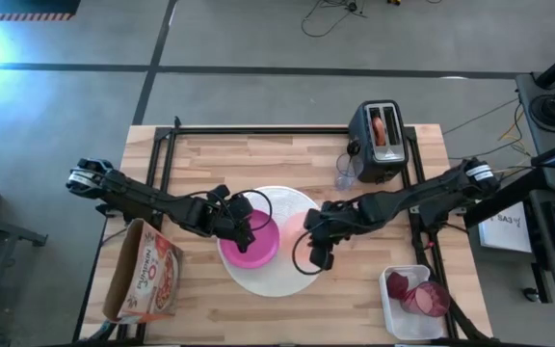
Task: Arrange a breakfast setting
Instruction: Adjust the transparent cup
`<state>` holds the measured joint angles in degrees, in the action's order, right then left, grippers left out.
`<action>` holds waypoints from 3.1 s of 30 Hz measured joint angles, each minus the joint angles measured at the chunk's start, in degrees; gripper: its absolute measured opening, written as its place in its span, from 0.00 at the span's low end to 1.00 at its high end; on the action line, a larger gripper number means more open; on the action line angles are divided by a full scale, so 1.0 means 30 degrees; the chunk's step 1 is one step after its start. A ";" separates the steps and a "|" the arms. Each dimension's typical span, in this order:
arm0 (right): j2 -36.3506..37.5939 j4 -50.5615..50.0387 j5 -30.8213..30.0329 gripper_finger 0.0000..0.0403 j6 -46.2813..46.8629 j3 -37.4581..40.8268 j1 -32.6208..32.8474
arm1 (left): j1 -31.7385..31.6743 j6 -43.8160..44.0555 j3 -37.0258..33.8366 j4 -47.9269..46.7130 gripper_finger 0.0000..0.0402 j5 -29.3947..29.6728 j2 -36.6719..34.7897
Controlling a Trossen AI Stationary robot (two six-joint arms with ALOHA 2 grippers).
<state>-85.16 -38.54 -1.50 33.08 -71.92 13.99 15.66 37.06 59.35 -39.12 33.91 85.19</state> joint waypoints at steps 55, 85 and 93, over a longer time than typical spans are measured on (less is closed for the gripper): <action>-0.0628 -1.0343 -0.2011 0.33 -0.5366 -0.2693 -1.1303 | -0.0058 -0.0011 0.0007 0.0008 0.34 0.0517 -0.1588; -0.2937 -0.8561 -0.1341 0.02 -0.9575 -0.3874 -1.1466 | -0.0058 -0.0918 0.0007 -0.0546 0.34 0.0652 -0.2634; -0.2961 -0.6650 -0.0792 0.02 -1.1413 -0.4401 -1.2198 | -0.0058 -0.1445 0.0007 -0.0613 0.34 0.1027 -0.4375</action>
<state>-94.05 -58.49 -3.87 -1.16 -85.12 -22.61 15.49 32.72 59.37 -40.95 36.99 72.06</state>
